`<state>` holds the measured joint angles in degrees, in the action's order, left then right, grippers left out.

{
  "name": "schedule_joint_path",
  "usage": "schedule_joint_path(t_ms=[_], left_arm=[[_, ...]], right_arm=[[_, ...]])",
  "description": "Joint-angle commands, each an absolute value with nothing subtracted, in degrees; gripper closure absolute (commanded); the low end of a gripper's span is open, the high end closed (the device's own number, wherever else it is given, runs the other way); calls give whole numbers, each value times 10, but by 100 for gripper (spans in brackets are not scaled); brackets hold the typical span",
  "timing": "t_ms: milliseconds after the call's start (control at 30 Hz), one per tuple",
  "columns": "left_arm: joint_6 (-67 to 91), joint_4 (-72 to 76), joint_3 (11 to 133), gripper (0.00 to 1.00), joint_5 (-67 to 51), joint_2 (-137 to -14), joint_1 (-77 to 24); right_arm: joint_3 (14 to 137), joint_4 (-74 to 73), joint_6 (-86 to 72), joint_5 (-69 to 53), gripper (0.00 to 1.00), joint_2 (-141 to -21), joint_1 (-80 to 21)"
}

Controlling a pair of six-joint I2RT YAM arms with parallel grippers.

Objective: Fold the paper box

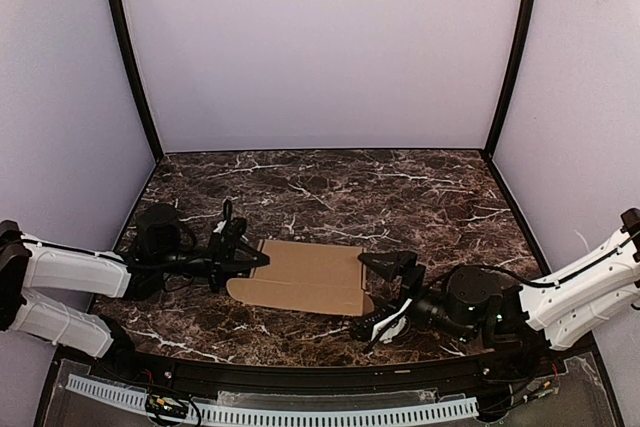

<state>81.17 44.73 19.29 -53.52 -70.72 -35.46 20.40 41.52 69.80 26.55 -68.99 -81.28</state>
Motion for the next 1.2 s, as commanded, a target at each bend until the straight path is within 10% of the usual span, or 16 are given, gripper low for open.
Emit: schedule_joint_path(t_ms=[0, 367, 533, 1167], left_arm=[[806, 430, 183, 94, -552, -685, -351], [814, 454, 169, 88, -546, -682, -351], [817, 466, 166, 67, -537, -678, -351], [654, 226, 227, 1, -421, -553, -350]], right_arm=[[215, 496, 720, 283, 14, -712, -823], [224, 501, 696, 299, 52, -730, -839], [223, 502, 689, 308, 66, -739, -841], [203, 330, 465, 355, 75, -664, -841]])
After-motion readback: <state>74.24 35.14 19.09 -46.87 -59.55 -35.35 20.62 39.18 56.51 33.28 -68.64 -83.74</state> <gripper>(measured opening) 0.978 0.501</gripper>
